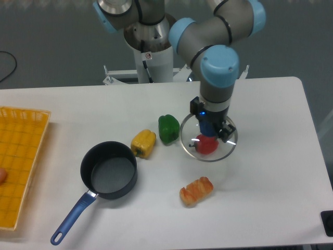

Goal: Open the lid
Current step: 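Carry the held lid away from the saucepan over the red pepper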

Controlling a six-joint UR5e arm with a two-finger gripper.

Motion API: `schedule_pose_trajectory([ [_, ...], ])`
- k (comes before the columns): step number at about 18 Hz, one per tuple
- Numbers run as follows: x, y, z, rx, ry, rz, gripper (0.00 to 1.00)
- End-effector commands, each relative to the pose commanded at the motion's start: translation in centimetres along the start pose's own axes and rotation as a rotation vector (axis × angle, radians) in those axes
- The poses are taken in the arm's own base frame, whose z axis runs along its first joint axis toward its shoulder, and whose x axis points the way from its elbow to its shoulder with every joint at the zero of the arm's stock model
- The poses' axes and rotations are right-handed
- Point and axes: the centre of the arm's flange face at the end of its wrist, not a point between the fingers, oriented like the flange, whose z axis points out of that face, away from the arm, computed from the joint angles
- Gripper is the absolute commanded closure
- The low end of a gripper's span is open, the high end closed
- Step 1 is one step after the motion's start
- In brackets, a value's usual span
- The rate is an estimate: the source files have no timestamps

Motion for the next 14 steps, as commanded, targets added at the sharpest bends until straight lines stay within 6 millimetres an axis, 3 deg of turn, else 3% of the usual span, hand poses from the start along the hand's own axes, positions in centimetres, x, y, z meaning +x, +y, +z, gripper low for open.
schedule_pose_trajectory([
  [10,-1.6,4.8,0.3,-0.011,0.005,0.029,0.36],
  [14,-1.9,5.8,0.3,-0.012,0.006,0.032,0.36],
])
